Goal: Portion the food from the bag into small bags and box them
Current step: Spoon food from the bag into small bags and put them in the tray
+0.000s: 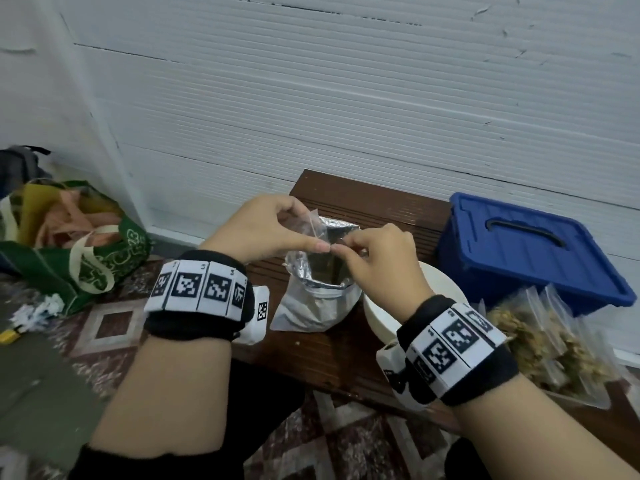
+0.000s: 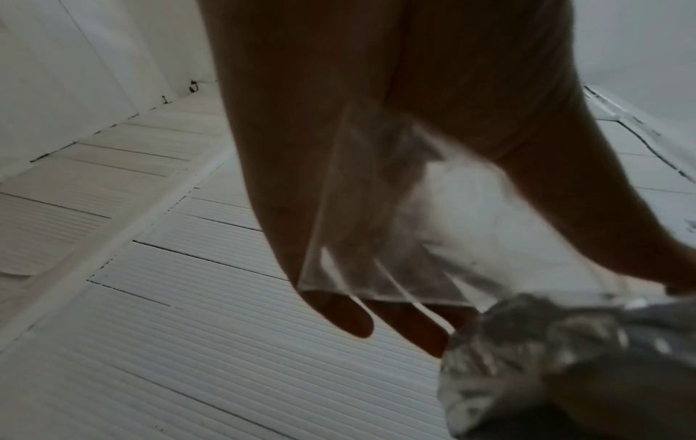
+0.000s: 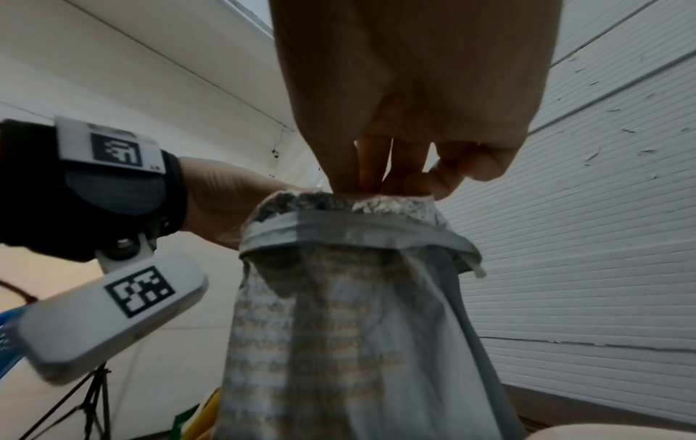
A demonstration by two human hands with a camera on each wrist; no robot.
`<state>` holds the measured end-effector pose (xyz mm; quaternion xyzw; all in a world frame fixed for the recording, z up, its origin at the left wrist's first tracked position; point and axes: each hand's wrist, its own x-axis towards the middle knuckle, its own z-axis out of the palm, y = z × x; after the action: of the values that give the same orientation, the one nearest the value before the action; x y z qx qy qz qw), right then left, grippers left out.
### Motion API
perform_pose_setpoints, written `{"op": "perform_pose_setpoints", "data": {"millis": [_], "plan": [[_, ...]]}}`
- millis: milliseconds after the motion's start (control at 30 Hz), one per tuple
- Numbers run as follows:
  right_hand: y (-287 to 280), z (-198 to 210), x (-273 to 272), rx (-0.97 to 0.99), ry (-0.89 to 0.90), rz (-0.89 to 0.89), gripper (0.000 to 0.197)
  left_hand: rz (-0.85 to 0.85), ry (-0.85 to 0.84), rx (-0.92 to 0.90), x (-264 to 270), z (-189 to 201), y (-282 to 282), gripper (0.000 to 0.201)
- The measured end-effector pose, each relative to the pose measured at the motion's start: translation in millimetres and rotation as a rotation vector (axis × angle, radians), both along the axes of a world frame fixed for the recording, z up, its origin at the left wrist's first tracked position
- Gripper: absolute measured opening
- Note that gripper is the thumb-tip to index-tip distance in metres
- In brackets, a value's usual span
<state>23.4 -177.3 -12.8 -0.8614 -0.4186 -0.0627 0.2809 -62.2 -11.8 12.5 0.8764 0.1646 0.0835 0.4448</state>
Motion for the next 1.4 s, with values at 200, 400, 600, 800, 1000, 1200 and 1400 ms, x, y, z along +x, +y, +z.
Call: {"op": "perform_pose_setpoints", "data": {"millis": [200, 400, 600, 800, 1000, 1200, 1400], "plan": [[-17.5, 3.5, -0.3, 0.074, -0.318, -0.065, 0.018, -0.043, 0.015, -0.052, -5.5, 5.0, -0.2, 0.057], [-18.3, -18.8, -7.4, 0.023, -0.192, -0.006, 0.017, -0.099, 0.015, -0.082, -8.1, 7.6, -4.2, 0.055], [-19.0, -12.0, -4.3, 0.285, 0.223, -0.084, 0.02, -0.085, 0.025, -0.088, -8.0, 7.6, -5.5, 0.056], [-21.5, -2.8, 6.3, 0.554, 0.445, -0.345, 0.025, -0.034, 0.018, -0.06, -7.1, 9.5, -8.2, 0.045], [-26.5, 8.0, 22.7, 0.613, 0.495, -0.505, 0.027, 0.056, -0.057, 0.028, -7.4, 9.8, -7.7, 0.041], [-34.0, 21.7, 37.6, 0.647, 0.488, -0.544, 0.031, 0.074, -0.059, 0.113, -11.0, 16.7, -4.1, 0.036], [-43.8, 38.6, 51.2, 0.694, 0.44, -0.542, 0.029, 0.029, 0.028, 0.213, -8.6, 14.5, -1.8, 0.054]]}}
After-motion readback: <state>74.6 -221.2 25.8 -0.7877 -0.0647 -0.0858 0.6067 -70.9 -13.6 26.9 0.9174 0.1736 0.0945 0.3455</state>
